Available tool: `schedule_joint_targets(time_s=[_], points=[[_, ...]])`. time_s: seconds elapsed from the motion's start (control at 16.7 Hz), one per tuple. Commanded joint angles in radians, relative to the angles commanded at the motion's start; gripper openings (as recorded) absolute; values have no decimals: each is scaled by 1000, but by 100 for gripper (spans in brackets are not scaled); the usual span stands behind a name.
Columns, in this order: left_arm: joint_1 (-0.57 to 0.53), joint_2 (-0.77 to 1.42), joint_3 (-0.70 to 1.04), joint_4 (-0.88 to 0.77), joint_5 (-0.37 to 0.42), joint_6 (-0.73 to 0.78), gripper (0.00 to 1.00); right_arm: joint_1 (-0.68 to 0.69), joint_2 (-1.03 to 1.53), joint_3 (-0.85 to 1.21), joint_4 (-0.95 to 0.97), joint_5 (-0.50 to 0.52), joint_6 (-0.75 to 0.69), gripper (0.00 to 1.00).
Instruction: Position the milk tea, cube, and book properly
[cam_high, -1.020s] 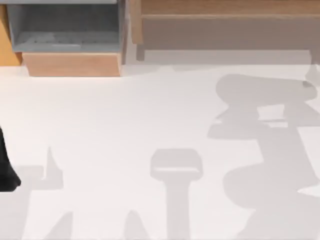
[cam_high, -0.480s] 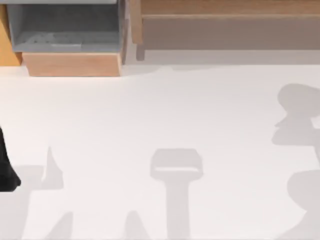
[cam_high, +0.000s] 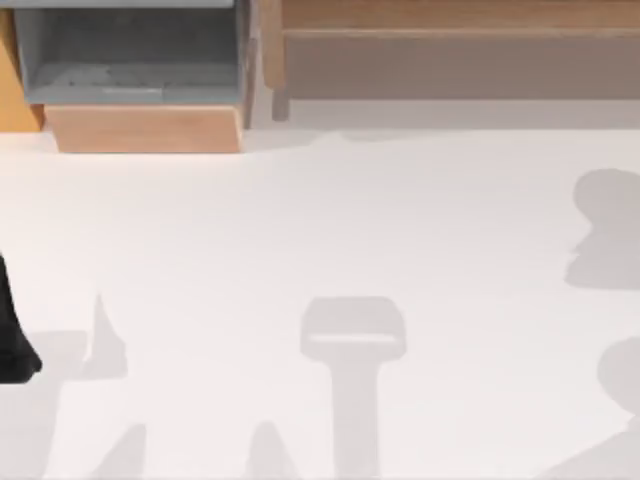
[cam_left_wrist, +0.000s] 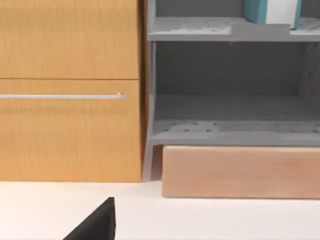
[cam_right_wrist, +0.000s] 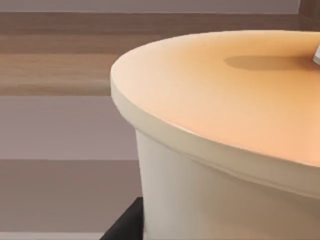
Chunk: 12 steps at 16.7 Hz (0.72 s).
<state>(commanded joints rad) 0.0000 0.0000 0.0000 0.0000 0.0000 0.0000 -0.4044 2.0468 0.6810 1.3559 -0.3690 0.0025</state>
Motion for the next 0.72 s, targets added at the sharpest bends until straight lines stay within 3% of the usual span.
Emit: schedule_joint_targets(time_s=[0.36,0.72], points=[[0,0,0,0,0,0,100,0,27,-4,29,0,-1,0],[0,0,0,0,0,0,100,0,27,-4,29,0,-1,45]])
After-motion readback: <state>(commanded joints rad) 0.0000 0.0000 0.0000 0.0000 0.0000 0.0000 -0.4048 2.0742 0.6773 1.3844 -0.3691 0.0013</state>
